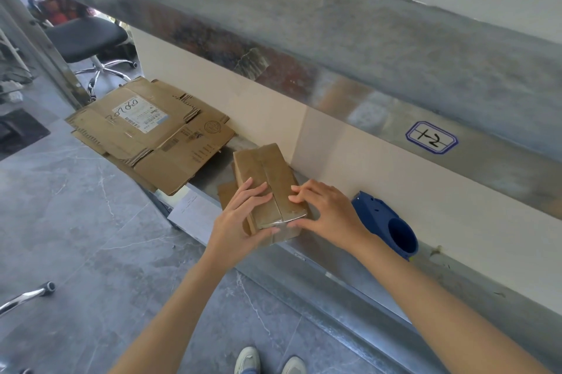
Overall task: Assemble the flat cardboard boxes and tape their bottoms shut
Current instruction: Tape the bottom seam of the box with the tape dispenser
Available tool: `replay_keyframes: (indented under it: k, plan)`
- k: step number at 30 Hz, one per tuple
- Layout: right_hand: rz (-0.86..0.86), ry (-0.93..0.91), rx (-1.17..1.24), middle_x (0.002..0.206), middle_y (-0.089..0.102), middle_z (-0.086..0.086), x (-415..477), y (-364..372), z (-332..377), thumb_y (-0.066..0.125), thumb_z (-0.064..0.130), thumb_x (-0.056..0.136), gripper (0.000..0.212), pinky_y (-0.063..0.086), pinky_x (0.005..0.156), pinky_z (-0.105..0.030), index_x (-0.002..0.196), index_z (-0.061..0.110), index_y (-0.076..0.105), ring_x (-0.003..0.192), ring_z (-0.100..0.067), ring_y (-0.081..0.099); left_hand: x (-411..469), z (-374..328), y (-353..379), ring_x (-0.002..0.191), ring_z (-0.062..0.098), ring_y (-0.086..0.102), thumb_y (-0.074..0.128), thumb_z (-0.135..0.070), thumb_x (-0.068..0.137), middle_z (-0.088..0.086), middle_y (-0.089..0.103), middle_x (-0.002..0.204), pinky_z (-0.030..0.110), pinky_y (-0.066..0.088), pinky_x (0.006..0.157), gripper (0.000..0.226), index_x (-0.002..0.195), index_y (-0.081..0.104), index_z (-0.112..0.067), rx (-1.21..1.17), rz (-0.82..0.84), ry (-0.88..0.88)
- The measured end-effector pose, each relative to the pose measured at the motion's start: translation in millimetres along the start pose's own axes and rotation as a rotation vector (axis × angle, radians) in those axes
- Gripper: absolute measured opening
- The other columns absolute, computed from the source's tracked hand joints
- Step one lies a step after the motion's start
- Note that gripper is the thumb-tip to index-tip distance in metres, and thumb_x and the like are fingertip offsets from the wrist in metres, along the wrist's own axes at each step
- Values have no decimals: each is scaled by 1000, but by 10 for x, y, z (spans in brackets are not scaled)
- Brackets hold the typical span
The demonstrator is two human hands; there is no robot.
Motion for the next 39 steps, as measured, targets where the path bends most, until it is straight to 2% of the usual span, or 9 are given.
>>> replay_keyframes:
  k: [3,7,14,19,26,30,33,36,39]
  plan:
    - [-66,1,-5,116,62,9,-64,36,21,69,53,79,46,47,83,-26,108,17,68,112,-10,60,-5,-31,23,147,9,29,81,-39,77,-8,54,141,45,42,111,56,124,64,-14,-7,-34,-9]
    - [-54,48,-14,121,59,13,-71,70,12,65,61,80,51,51,81,-32,111,21,65,111,-12,60,4,-11,21,147,1,21,73,-56,77,-16,48,144,36,45,108,62,126,61,-21,61,27,-26]
    - [-61,114,40,114,58,11,-48,79,65,54,69,82,57,51,77,-28,107,19,66,112,-10,59,1,-28,9,144,-2,26,77,-52,76,-18,51,140,32,45,107,57,123,65,-21,39,-29,-57]
    - [-31,160,134,114,54,15,-15,70,-13,66,41,91,22,46,79,-21,104,22,65,118,-2,54,11,-6,-20,145,-5,21,66,-56,83,-21,47,144,36,44,108,55,128,63,-25,25,56,-94]
    - [-35,221,318,121,56,14,-77,95,-53,64,32,94,15,45,89,-18,107,24,66,118,8,51,-26,71,9,146,-3,19,62,-45,91,-20,46,147,47,44,108,43,130,61,-27,-102,94,-167]
    - [-43,213,269,121,56,14,-54,82,-53,62,24,97,13,45,85,-15,109,23,66,112,14,49,14,84,18,147,-4,18,64,-34,94,-20,45,148,47,43,109,37,130,60,-29,-71,105,-166]
    - [8,183,213,123,54,15,-18,46,-32,61,26,97,17,41,82,-12,115,26,64,109,11,49,15,58,7,146,-5,17,62,-42,93,-23,43,148,47,44,109,44,135,55,-35,-29,110,-149]
    - [41,246,341,140,39,18,-108,98,-41,55,33,99,34,45,99,-24,134,32,54,123,-1,47,-17,21,-52,145,-9,15,57,-54,88,-28,34,150,43,44,109,60,144,39,-48,-29,127,-158]
    - [66,323,501,150,32,20,-243,233,-18,61,47,91,60,37,111,-27,146,40,39,137,-1,36,-5,-46,-108,144,-5,24,68,-43,87,-22,36,152,39,46,106,64,145,40,-45,-60,108,-140]
Point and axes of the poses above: each hand's wrist, its own x-axis towards the middle knuckle, its own y-axis out of the palm, z = x × y, the point moved 7 cm from there along x, towards the middle knuckle
